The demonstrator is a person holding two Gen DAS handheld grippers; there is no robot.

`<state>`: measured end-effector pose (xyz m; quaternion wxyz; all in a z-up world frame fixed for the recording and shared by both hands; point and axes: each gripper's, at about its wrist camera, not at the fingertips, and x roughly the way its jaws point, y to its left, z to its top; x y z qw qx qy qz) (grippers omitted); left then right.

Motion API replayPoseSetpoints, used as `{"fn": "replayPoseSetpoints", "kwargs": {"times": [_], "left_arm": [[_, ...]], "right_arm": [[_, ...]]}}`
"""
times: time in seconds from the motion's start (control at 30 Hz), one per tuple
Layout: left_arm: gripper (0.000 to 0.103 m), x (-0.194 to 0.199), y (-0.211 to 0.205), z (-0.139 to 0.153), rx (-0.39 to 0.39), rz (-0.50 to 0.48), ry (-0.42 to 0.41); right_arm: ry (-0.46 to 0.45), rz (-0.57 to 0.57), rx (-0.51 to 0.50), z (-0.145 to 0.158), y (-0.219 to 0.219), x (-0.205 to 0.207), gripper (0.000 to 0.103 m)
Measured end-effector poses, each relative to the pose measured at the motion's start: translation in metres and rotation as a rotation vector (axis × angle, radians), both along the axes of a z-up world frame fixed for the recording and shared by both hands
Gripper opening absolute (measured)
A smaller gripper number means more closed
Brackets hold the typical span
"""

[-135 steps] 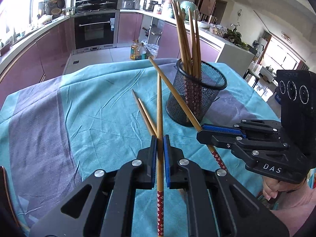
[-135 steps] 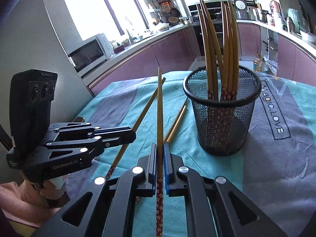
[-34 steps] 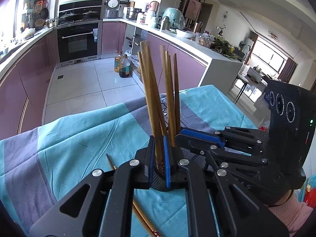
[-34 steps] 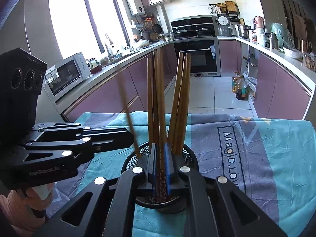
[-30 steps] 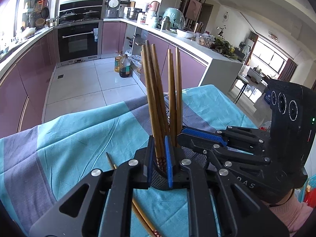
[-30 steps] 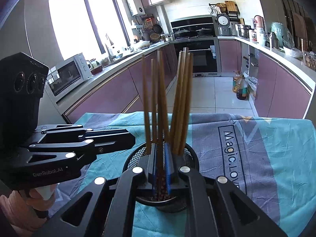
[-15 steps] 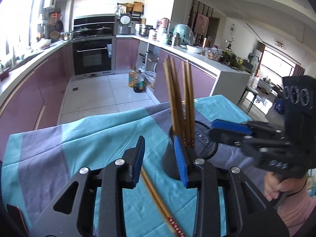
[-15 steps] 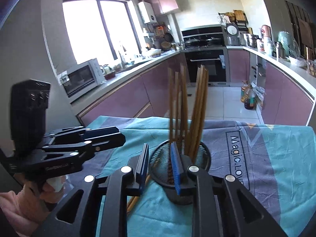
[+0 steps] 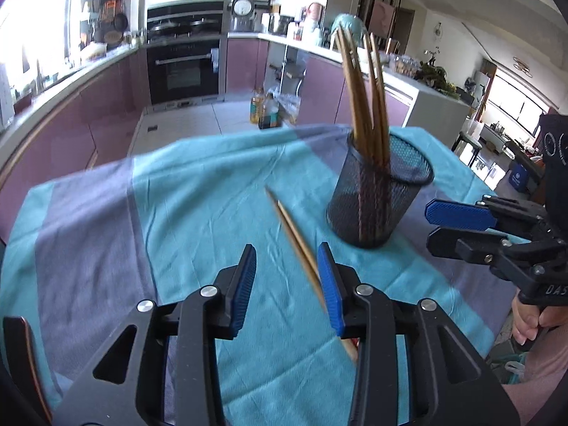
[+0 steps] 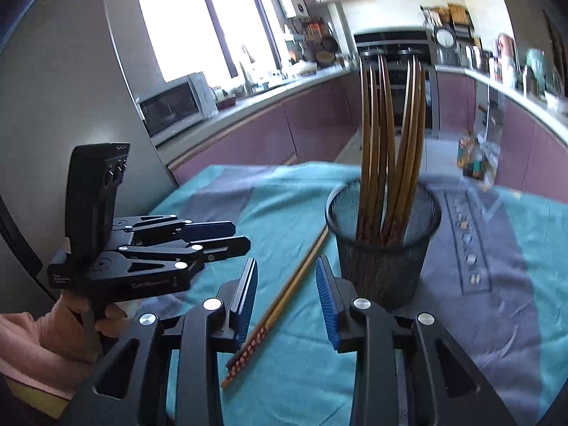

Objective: Organize utensils
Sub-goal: 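Move both open tools back over the last two chopsticks on the cloth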

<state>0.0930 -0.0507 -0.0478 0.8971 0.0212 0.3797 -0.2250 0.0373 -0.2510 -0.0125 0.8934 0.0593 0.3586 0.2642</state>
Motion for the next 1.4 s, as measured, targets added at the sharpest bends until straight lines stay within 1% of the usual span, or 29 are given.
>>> {"fn": "replayPoseSetpoints", "kwargs": {"times": [0.1, 0.27, 0.6, 0.73, 0.87, 1.0, 1.1, 1.3, 1.4], "left_arm": [[0.035, 0.0, 0.001, -0.013, 0.01, 0.003, 0.027], [0.035, -0.001, -0.008, -0.031, 0.026, -0.016, 0.067], [0.035, 0.005, -0.032, -0.051, 0.056, -0.045, 0.119], [0.035, 0.006, -0.032, -0.055, 0.059, -0.046, 0.128], [0.035, 0.005, -0.035, -0.057, 0.072, -0.047, 0.131], [0.035, 0.007, -0.036, -0.057, 0.07, -0.043, 0.134], [0.036, 0.008, -0.035, -0.058, 0.071, -0.037, 0.137], [0.032, 0.006, -0.034, -0.059, 0.067, -0.04, 0.14], [0.027, 0.004, -0.033, -0.059, 0.056, -0.044, 0.149]], "right_arm": [[0.049, -0.004, -0.006, -0.017, 0.002, 0.002, 0.032], [0.099, -0.014, 0.004, -0.034, 0.002, 0.003, 0.032], [0.128, -0.028, 0.021, -0.044, -0.005, 0.002, 0.033], [0.141, -0.024, 0.025, -0.05, -0.005, 0.001, 0.034], [0.147, -0.019, 0.023, -0.052, -0.003, 0.001, 0.034], [0.149, -0.019, 0.02, -0.053, -0.001, 0.002, 0.037], [0.151, -0.017, 0.018, -0.053, 0.002, 0.004, 0.037], [0.152, -0.012, 0.012, -0.054, 0.004, 0.008, 0.037], [0.152, -0.009, 0.007, -0.055, 0.01, 0.01, 0.037]]}}
